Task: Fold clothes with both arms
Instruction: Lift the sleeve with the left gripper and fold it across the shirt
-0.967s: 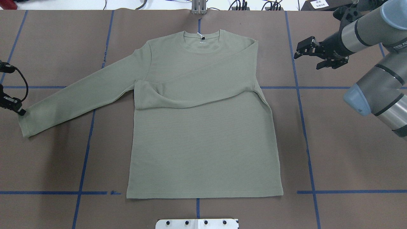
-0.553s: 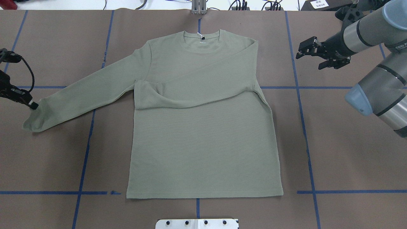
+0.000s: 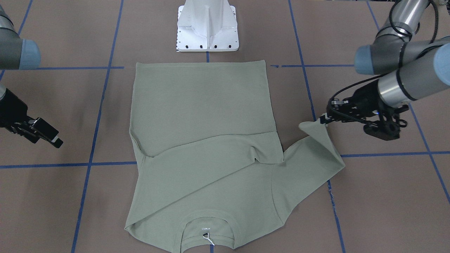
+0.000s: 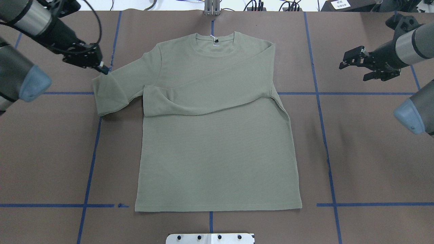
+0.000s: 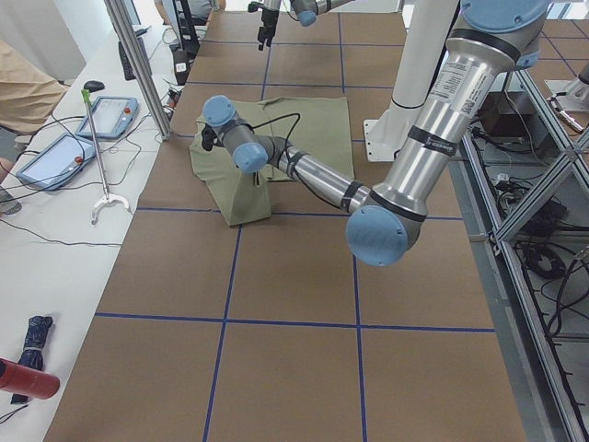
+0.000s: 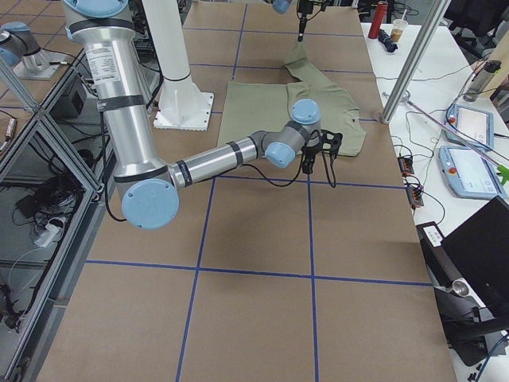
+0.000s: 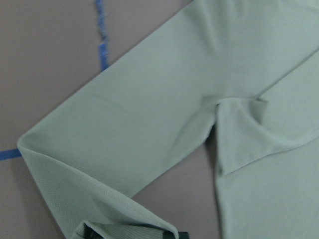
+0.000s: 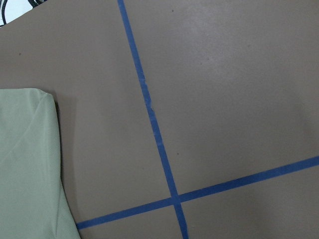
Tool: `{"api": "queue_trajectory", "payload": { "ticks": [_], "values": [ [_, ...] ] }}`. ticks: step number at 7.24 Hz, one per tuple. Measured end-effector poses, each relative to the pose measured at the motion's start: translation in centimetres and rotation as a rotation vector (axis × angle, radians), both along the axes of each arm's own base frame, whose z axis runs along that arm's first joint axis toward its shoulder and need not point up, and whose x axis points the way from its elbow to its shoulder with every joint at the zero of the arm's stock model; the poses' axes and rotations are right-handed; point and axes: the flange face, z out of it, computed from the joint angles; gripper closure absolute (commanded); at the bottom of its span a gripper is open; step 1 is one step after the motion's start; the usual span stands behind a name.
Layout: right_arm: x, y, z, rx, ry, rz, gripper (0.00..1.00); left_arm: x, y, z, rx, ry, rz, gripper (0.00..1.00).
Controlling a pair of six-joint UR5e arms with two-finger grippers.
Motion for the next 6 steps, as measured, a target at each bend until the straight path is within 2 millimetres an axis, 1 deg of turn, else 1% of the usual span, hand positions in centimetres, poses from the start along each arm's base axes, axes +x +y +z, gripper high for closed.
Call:
{"api": "queue_trajectory", "payload": {
  "ticks": [1, 2, 3, 4, 5, 6],
  "values": [
    [0.5, 0.3, 0.6, -0.005, 0.006, 0.004, 0.00, 3.6, -0.7, -5.8, -0.014, 0.030, -0.023, 1.00],
    [0.8, 0.6, 1.2, -0.012, 0.011, 0.007, 0.00, 8.1, -1.4, -11.5, -0.028, 0.071, -0.066, 1.00],
    [1.0, 0.8, 1.7, -0.017, 0.015, 0.009, 0.00, 14.1, -1.2, -16.0, -0.027, 0.116, -0.126, 1.00],
    [1.0, 0.9, 2.1, -0.021, 0.018, 0.010, 0.00, 20.7, 0.1, -19.9, -0.013, 0.154, -0.192, 1.00],
    [1.1, 1.0, 2.5, -0.026, 0.021, 0.010, 0.00, 26.1, 1.5, -23.0, 0.003, 0.179, -0.245, 1.00],
    [1.3, 1.1, 2.9, -0.032, 0.025, 0.011, 0.00, 30.1, 2.7, -24.5, 0.015, 0.193, -0.275, 1.00]
  ]
}}
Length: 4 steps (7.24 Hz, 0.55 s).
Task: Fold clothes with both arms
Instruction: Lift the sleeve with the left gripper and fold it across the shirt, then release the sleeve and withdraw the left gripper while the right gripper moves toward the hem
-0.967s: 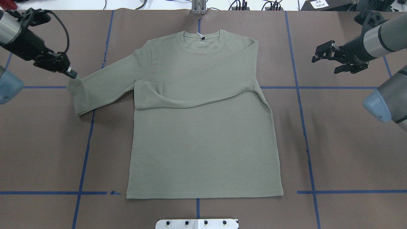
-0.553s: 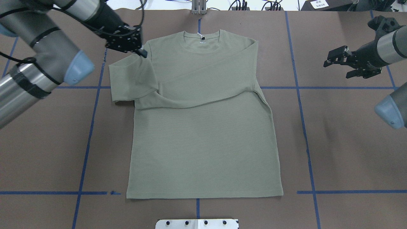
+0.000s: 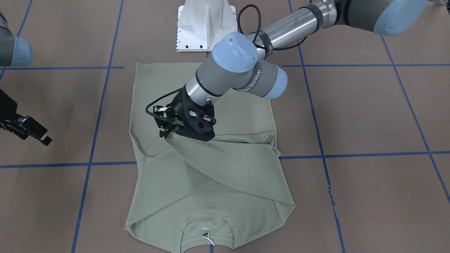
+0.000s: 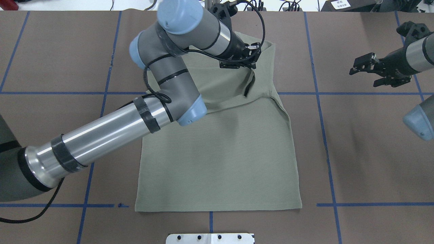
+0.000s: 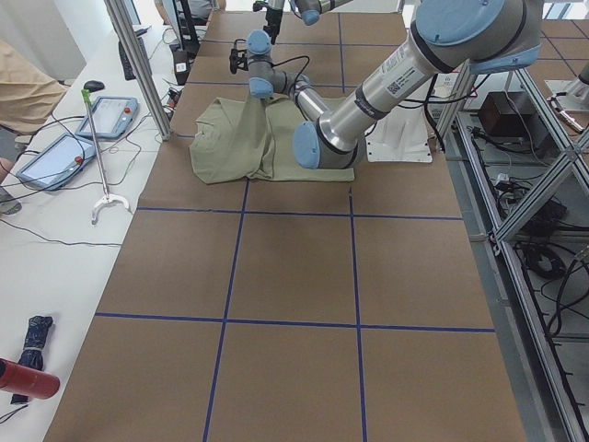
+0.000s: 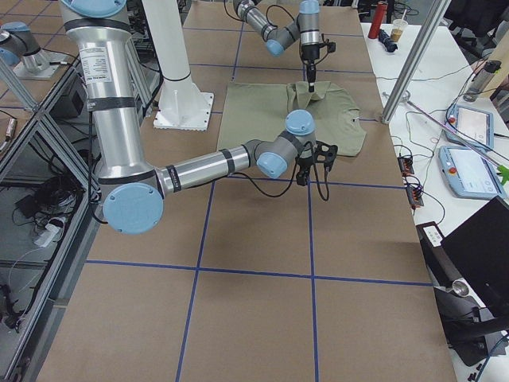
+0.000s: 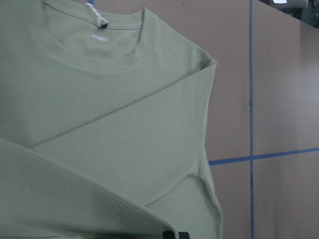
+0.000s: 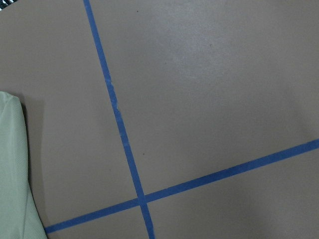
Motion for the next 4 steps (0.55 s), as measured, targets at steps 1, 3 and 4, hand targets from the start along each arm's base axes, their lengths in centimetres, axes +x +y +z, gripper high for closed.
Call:
{"api": "queue_trajectory", "payload": {
  "ticks": [1, 3, 4],
  "values": [
    [0.2, 0.1, 0.4, -0.006, 0.003, 0.002, 0.00, 2.7, 0.8, -0.6, 0.008, 0.005, -0.021, 0.88],
    [0.6, 0.3, 0.9, -0.014, 0.007, 0.006, 0.00, 5.8, 2.2, -1.6, 0.003, 0.007, -0.036, 0.34],
    [0.7, 0.4, 1.0, -0.016, 0.008, 0.006, 0.00, 6.4, 2.9, -2.6, -0.026, 0.023, -0.046, 0.26]
  ]
}}
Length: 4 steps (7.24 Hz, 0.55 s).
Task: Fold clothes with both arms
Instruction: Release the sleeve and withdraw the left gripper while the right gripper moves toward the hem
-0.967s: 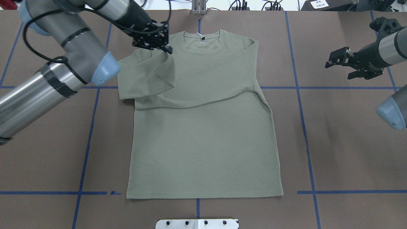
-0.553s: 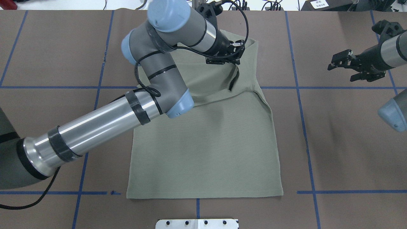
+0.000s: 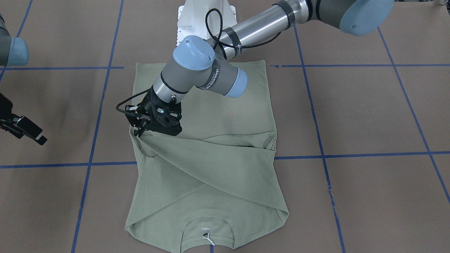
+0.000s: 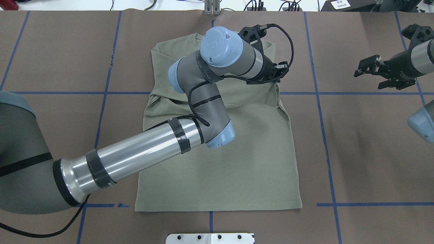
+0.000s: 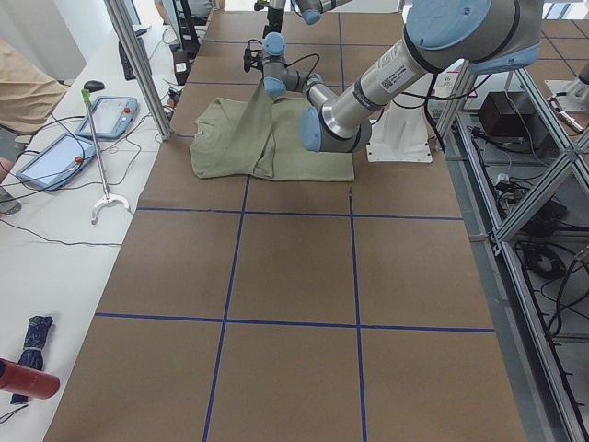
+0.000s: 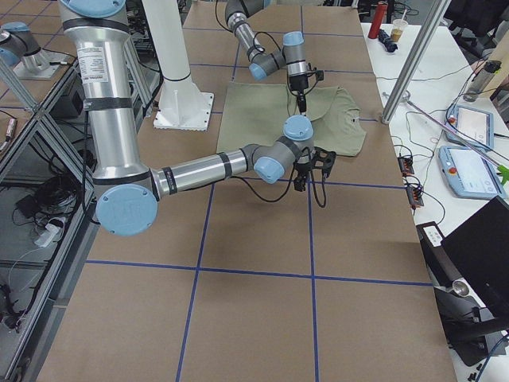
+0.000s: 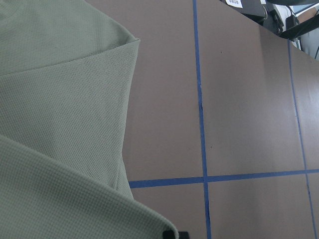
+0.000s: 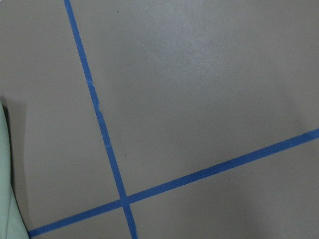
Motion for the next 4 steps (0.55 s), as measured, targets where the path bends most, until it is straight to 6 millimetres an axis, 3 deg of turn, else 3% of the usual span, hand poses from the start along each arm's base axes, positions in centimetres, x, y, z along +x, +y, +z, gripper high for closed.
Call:
{"api": "queue_trajectory", "payload": {
  "ticks": [3, 4],
  "values": [
    [-0.3, 0.4, -1.0, 0.011, -0.013, -0.004, 0.00, -0.8, 1.4, -2.5, -0.095, 0.019, -0.008, 0.18],
    [-1.3, 1.1, -2.0, 0.018, -0.026, -0.017, 0.00, -2.0, 2.2, -1.4, -0.115, -0.003, 0.005, 0.18]
  ]
}}
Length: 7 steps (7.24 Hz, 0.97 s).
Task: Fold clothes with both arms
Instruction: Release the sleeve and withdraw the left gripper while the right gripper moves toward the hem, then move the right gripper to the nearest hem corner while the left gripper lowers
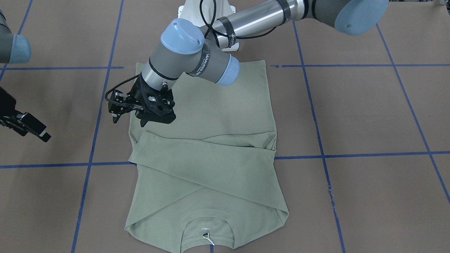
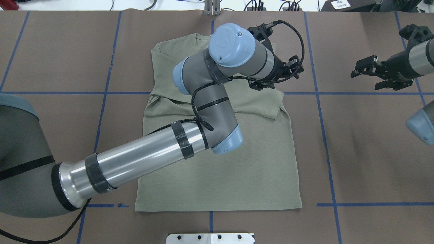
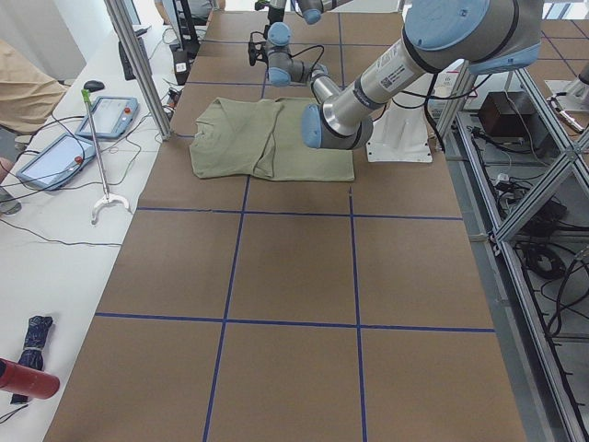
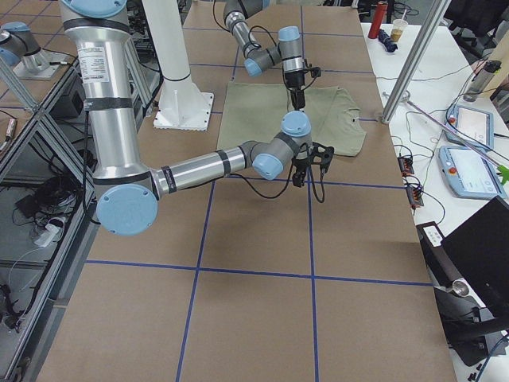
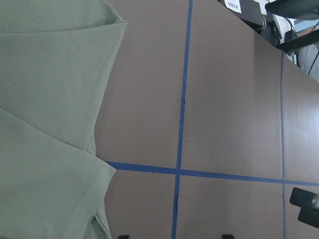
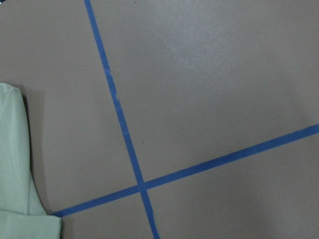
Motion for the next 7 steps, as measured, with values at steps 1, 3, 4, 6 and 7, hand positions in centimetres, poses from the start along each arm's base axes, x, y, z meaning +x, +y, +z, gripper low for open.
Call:
{"api": "queue_trajectory", "payload": {
  "ticks": [1, 3, 4, 6, 7],
  "values": [
    [-2.1, 1.2, -1.2, -0.009, -0.015, -0.010, 0.00, -2.5, 1.4, 3.8, -0.012, -0.012, 0.018, 0.21],
    [-7.9, 4.7, -3.9, -0.053, -0.029, 0.018, 0.00, -9.7, 4.6, 10.9, -0.021, -0.041, 0.018, 0.26],
    [-10.5, 6.8, -5.1, -0.072, -0.037, 0.035, 0.00, -12.8, 5.1, 11.9, -0.014, -0.090, 0.020, 0.26],
    [-13.7, 11.3, -7.3, -0.128, -0.071, 0.062, 0.00, -18.1, 6.1, 14.8, 0.005, -0.174, 0.024, 0.26],
    [-15.5, 13.9, -8.2, -0.169, -0.090, 0.081, 0.00, -19.5, 6.8, 16.5, 0.008, -0.198, 0.031, 0.26]
  ]
}}
